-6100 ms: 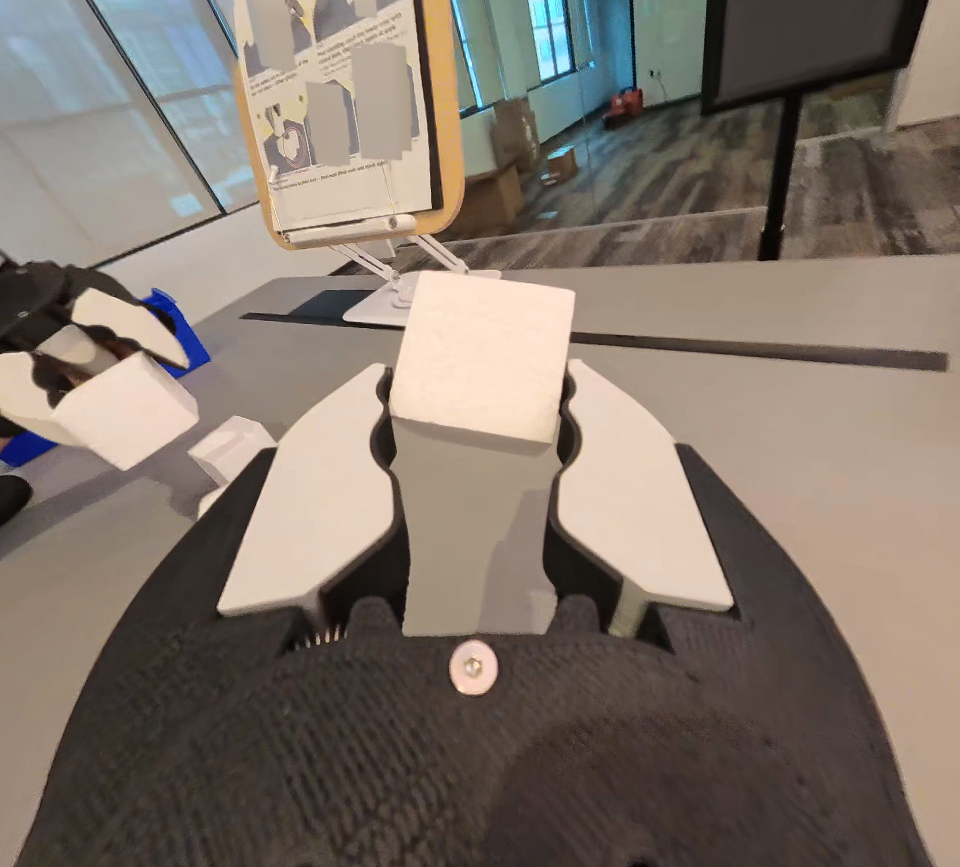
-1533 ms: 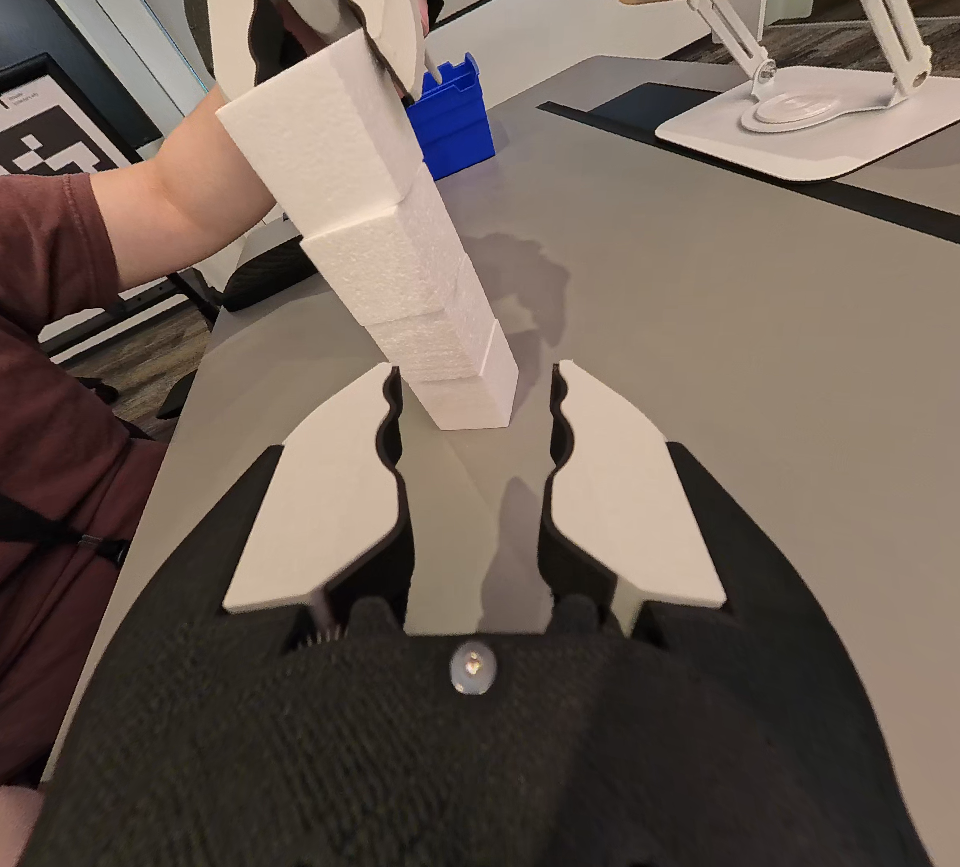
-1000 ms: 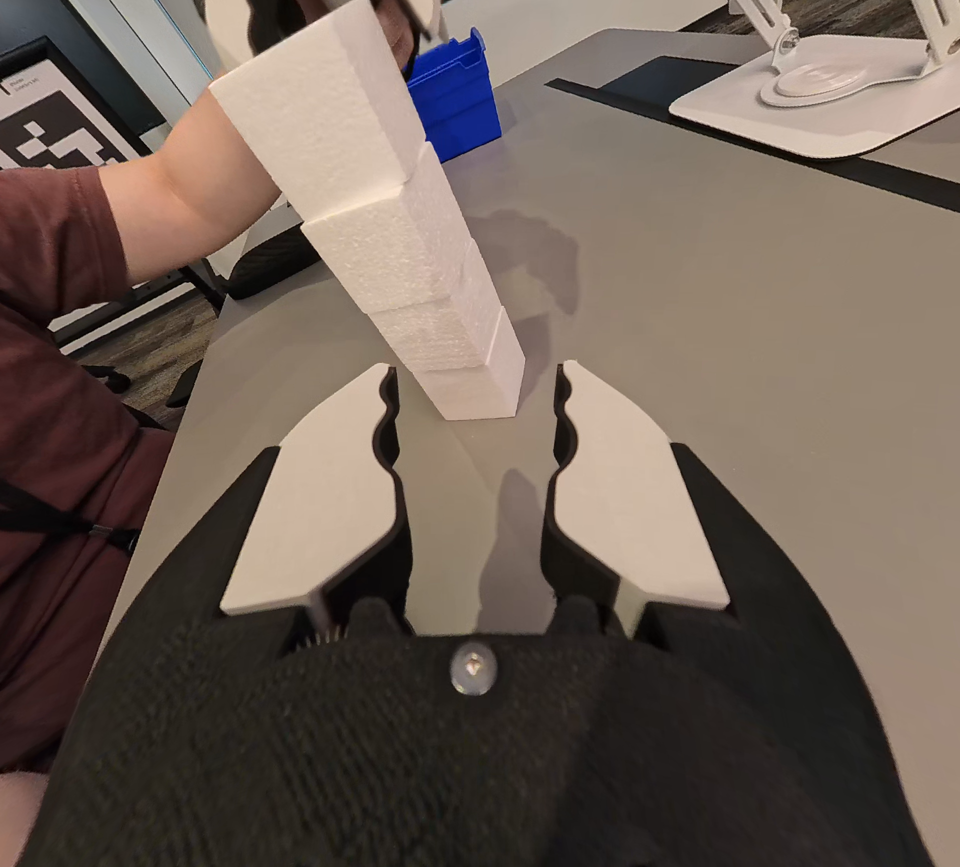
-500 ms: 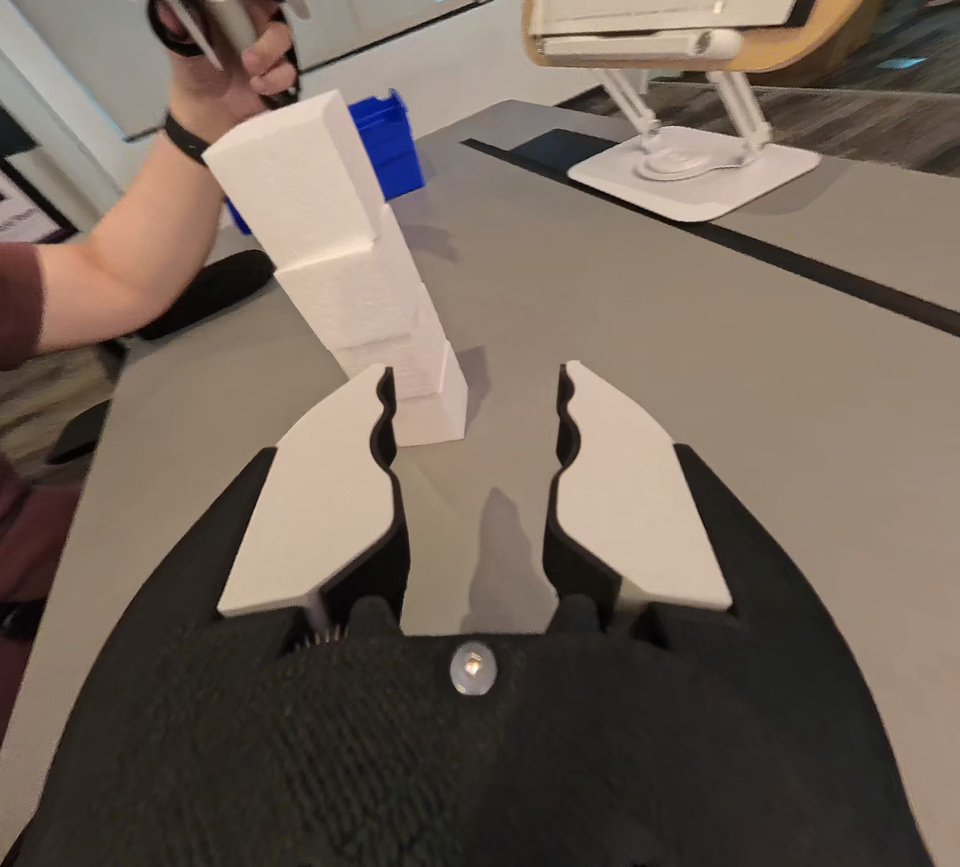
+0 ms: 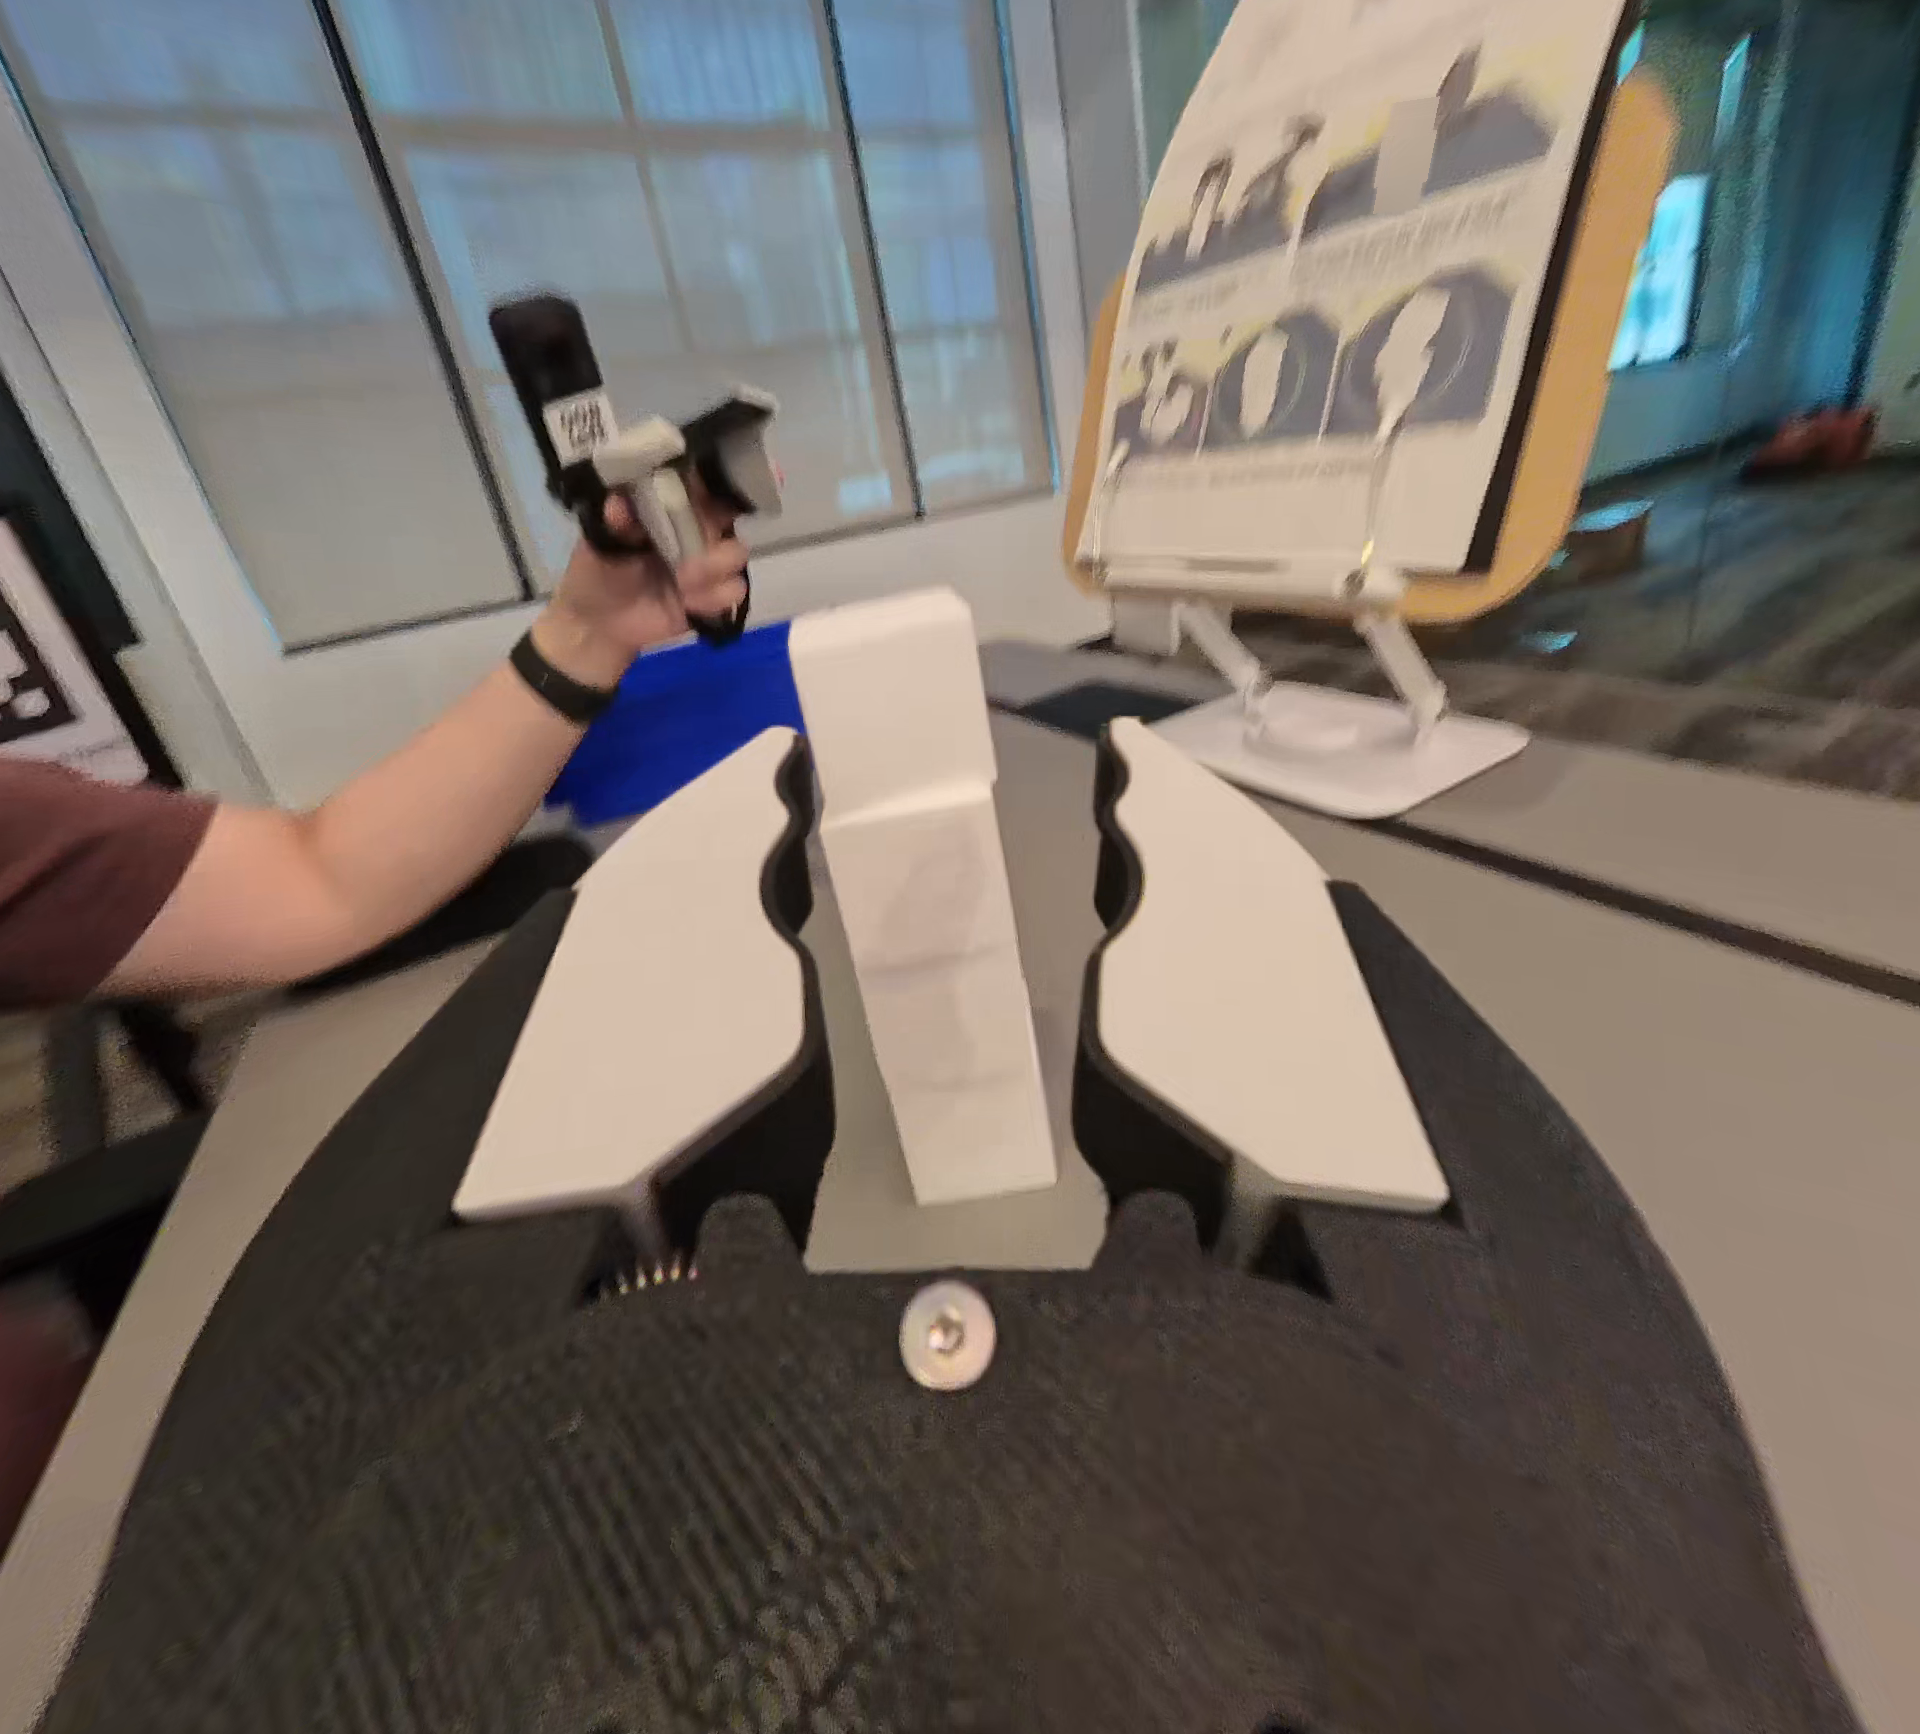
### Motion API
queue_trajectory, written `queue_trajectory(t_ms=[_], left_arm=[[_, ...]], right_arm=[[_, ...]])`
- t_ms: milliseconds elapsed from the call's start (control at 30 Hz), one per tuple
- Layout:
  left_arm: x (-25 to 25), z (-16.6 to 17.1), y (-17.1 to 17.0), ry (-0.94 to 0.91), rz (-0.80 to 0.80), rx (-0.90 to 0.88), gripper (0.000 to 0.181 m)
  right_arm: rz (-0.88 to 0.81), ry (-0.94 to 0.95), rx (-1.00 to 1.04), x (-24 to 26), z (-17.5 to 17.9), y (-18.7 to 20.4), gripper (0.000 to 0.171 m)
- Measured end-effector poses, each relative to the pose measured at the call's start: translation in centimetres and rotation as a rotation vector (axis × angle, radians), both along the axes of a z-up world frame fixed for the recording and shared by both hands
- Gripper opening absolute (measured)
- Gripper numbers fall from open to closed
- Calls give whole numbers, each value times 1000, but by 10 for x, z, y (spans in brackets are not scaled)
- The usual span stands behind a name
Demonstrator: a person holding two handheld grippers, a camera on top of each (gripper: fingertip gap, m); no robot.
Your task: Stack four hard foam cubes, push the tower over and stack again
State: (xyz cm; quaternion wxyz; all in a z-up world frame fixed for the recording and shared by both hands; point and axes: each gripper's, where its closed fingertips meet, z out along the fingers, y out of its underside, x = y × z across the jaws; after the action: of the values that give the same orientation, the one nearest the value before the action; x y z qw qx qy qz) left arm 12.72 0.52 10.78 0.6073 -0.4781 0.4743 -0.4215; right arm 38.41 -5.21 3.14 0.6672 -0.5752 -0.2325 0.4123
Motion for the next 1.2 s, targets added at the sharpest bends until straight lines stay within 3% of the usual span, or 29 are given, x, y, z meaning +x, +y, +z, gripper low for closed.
queue_trajectory(t_ms=[100, 167, 300, 333, 567, 767, 1067, 1200], left_arm=[[-4, 5, -3, -32, -23, -21, 44], [-8, 17, -6, -92, -45, -37, 39], [-19, 24, -6, -122, -37, -2, 8], [-21, 21, -5, -108, -29, 8, 0], [-35, 5, 30, -30, 130, -142, 0], [-55, -28, 63, 173, 330, -189, 0], [-67, -25, 63, 174, 331, -237, 0], [-73, -30, 62, 218, 326, -258, 0]], right_arm=[[-32, -45, -47, 1, -10, -2, 61], [-9, -136, -131, -6, -29, -5, 44], [-50, -309, -240, -13, -52, -9, 0], [-79, -355, -282, -13, -58, -7, 0], [-391, -884, -737, 13, -123, 15, 0], [-491, -990, -768, -16, -99, 44, 0], [-438, -1223, -584, -111, -51, 80, 1], [-386, -1229, -487, -146, -30, 88, 1]])
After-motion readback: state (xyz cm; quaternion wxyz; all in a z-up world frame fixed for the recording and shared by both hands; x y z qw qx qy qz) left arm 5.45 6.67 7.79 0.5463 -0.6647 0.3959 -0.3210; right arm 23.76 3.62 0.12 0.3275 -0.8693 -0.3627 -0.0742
